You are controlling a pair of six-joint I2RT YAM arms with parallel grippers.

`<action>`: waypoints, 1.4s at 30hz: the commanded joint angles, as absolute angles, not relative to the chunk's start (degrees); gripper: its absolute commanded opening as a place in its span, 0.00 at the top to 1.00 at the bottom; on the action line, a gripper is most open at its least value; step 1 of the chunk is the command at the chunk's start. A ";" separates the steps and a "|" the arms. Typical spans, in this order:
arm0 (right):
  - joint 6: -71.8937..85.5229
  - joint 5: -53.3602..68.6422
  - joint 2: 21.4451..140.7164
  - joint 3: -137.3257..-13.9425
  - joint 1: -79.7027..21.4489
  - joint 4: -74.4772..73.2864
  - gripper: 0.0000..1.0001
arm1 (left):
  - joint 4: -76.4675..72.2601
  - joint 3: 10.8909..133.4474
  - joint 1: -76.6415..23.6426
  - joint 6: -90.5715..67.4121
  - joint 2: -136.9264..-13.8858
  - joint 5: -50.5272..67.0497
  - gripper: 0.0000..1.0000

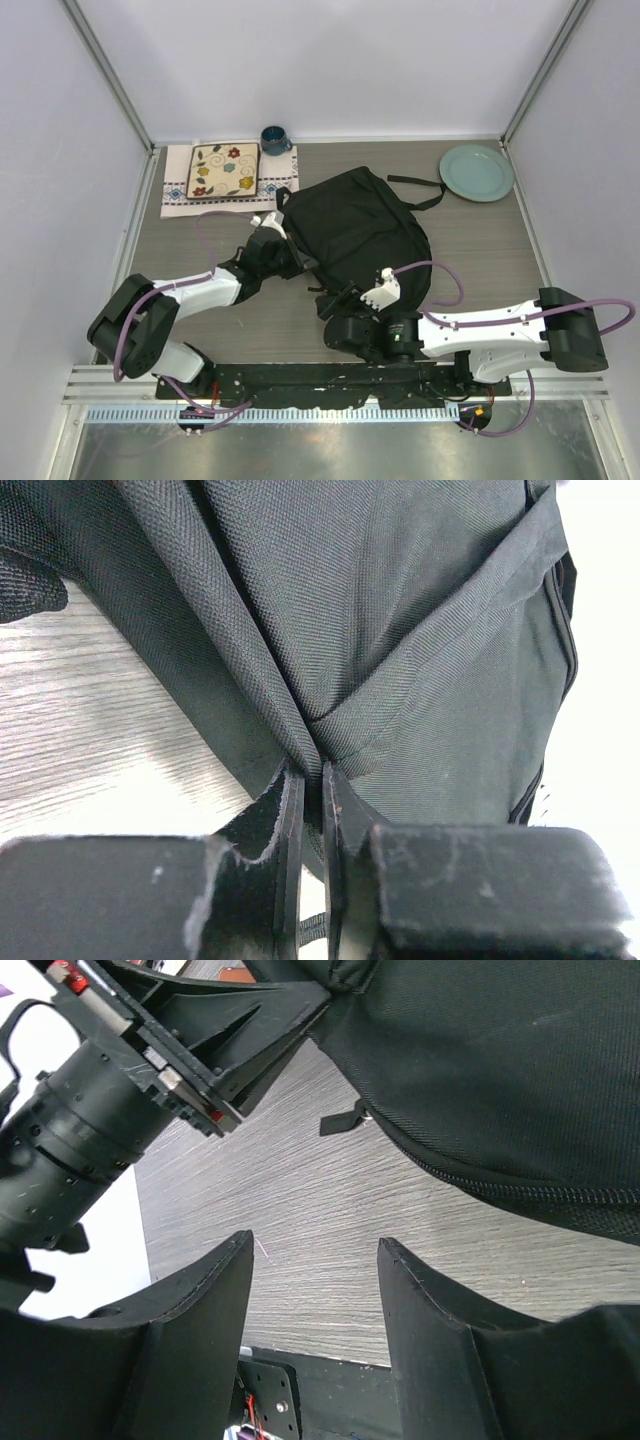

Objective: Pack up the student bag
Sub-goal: Zip the student bag at the center of the board.

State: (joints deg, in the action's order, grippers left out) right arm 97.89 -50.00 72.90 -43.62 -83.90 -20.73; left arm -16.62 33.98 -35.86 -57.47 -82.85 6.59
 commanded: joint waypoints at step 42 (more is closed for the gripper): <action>114.43 -56.42 90.00 -46.58 -74.36 -10.90 0.51 | -2.81 43.86 -35.51 -40.17 -76.29 14.59 1.00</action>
